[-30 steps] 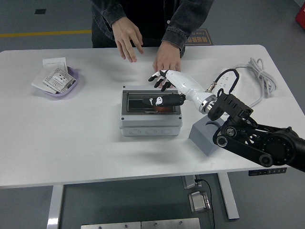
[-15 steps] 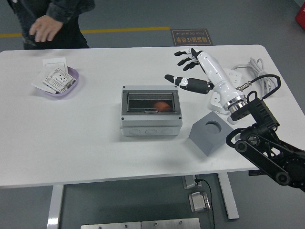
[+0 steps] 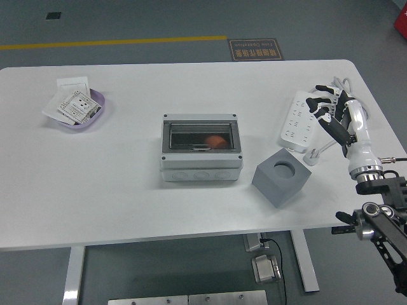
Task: Pick up the cylinder from the cube,place it in the box,flap close box
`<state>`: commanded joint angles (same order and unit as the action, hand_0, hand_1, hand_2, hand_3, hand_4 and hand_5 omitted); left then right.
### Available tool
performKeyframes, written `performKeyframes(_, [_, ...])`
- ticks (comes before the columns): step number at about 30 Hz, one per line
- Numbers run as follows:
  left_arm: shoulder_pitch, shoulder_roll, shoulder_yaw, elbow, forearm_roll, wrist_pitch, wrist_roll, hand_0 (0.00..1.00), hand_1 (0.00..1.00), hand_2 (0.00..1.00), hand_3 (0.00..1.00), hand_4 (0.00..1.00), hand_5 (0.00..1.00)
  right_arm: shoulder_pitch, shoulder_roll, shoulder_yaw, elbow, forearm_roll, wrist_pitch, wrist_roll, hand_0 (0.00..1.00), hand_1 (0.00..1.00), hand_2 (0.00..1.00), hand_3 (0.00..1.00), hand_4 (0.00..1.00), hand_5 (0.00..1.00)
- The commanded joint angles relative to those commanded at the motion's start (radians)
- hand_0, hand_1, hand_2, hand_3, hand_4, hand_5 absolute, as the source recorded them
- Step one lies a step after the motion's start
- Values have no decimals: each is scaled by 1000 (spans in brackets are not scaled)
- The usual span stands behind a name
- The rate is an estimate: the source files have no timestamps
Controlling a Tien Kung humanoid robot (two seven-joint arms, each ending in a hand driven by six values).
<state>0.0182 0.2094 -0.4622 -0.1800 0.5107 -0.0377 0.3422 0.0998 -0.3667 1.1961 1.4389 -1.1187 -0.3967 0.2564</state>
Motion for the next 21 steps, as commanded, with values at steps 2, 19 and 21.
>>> performKeyframes(2, [0,1,5,0,-4,0,-1,662,720,630,644,561,69,-4,-3,6,-1,43,7,-3,646,611,627,658,976,472])
performKeyframes(19, [-5,18,48,0,-32,-1,-8,662,720,630,643,557,68,-13,-22,24,-1,171,-2,17,649,633,645,701,721,31])
performKeyframes(21, [-4,20,49,0,-31,-1,-8,662,720,631,643,556,66,-16,-22,27,2,174,-1,18,702,646,668,698,764,60])
